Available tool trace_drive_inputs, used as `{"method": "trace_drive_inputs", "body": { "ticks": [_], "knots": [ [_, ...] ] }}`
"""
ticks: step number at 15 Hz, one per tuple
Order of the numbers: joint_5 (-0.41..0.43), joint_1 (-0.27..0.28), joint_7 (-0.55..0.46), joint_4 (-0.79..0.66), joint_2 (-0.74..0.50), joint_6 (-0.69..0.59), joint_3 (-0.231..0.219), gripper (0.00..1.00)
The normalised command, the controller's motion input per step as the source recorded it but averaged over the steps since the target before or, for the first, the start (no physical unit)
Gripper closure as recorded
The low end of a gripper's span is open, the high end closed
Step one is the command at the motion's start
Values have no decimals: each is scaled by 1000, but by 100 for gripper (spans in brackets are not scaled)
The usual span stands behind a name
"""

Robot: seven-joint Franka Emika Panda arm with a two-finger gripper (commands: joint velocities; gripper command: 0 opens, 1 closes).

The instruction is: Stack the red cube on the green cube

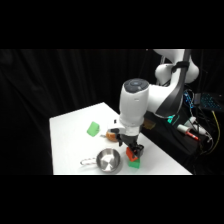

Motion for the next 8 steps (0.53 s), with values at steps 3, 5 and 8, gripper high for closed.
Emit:
{"method": "trace_drive_inputs", "body": {
  "ticks": [3, 5, 8],
  "knots": [
    [-119, -5, -64, 126, -188, -342, -44, 0],
    [-106, -45, -62, 139, -192, -279, -35, 0],
    [-78, -82, -78, 150, -206, -260, -27, 0]
  ]
}}
